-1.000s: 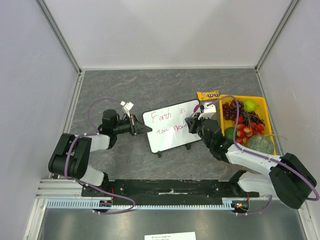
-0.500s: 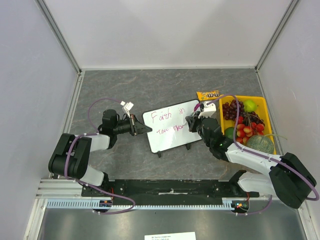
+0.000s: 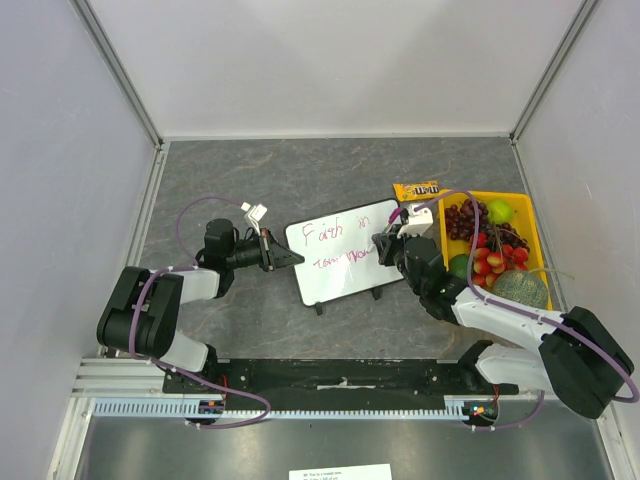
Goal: Write a sentence on the whiteboard
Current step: Write on the whiteboard with the whiteboard.
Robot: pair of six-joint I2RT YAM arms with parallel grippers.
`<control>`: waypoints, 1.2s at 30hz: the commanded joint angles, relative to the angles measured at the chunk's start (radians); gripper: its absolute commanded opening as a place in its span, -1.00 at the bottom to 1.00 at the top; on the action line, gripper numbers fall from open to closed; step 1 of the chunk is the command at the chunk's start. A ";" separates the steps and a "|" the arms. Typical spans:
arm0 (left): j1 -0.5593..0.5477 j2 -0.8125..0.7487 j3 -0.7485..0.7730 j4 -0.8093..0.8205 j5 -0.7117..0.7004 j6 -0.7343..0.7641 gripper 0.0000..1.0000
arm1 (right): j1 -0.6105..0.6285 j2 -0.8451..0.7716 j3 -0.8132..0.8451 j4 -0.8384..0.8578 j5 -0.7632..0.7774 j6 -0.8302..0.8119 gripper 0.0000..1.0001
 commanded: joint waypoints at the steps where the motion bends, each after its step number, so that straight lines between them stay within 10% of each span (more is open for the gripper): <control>1: 0.006 0.021 -0.006 -0.055 -0.067 0.079 -0.96 | -0.009 -0.001 -0.023 -0.037 0.016 -0.006 -1.00; 36: 0.006 0.021 -0.004 -0.057 -0.067 0.079 -0.96 | -0.032 0.025 0.055 -0.062 0.055 -0.040 -1.00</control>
